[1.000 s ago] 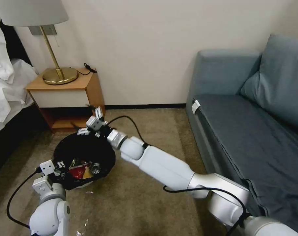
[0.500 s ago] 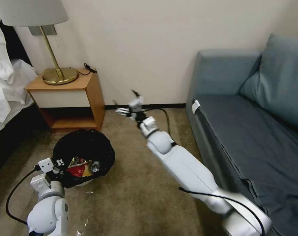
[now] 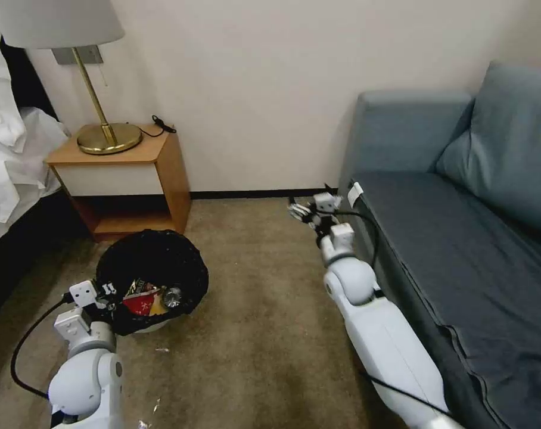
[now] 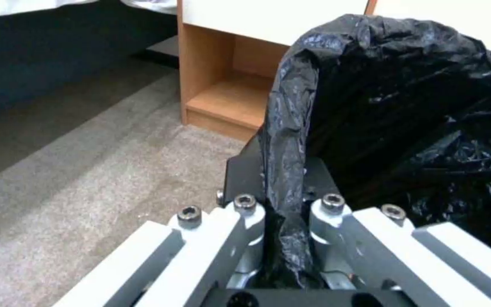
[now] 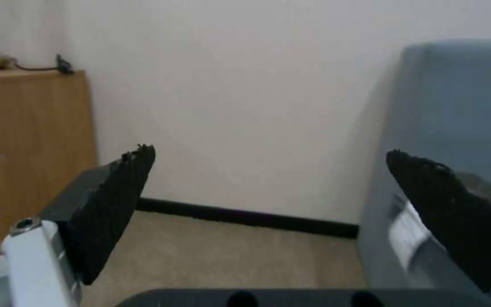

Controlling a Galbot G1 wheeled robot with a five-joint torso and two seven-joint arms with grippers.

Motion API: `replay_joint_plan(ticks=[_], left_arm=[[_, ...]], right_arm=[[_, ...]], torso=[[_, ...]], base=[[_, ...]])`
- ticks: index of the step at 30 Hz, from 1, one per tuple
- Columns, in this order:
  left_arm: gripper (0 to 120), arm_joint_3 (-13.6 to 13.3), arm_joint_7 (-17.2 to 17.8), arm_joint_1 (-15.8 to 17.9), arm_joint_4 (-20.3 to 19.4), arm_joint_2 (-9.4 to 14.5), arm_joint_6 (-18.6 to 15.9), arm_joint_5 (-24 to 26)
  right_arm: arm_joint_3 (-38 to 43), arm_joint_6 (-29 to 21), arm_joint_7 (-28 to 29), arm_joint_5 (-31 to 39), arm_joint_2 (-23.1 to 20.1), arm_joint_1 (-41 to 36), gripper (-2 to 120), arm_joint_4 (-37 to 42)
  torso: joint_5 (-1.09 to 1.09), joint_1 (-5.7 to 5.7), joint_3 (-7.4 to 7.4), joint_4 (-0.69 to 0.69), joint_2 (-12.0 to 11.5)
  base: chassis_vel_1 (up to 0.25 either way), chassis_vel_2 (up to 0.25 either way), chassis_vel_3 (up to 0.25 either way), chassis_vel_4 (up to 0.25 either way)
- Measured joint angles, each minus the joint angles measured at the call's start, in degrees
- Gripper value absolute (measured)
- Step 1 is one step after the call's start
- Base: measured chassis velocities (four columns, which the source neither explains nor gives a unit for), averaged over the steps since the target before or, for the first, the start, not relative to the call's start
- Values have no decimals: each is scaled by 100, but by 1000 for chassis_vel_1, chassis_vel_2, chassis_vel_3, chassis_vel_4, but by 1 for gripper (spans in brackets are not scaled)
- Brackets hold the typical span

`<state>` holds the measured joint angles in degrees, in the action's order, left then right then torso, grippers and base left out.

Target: Pick up the trash bin, then pick up the garbage on the floor and place it into the trash bin.

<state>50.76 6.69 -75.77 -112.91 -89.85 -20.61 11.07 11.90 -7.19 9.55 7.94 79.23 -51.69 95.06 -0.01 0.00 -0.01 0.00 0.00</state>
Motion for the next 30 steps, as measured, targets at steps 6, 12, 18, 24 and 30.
replay_joint_plan(ticks=[6,12,18,24,30], left_arm=[[4,-27,-2,69,51,2,-8,-6],[4,-36,-7,73,68,0,-8,-13],[4,-36,-12,84,115,14,-14,-2],[4,5,262,352,400,42,-49,517],[4,112,715,647,875,118,10,1290]], right_arm=[[118,127,8,-120,97,-350,100,68],[187,211,8,-151,113,-384,100,33],[270,362,7,-198,189,-417,100,-54],[285,486,-13,-259,177,-457,100,-79],[298,594,-73,-300,155,-539,100,-48]], torso=[[2,0,0,0,0],[1,0,0,0,0],[1,0,0,0,0],[1,0,0,0,0],[1,0,1,1,0]], base=[[0,0,0,0],[0,0,0,0],[0,0,0,0],[0,0,0,0],[0,0,0,0]])
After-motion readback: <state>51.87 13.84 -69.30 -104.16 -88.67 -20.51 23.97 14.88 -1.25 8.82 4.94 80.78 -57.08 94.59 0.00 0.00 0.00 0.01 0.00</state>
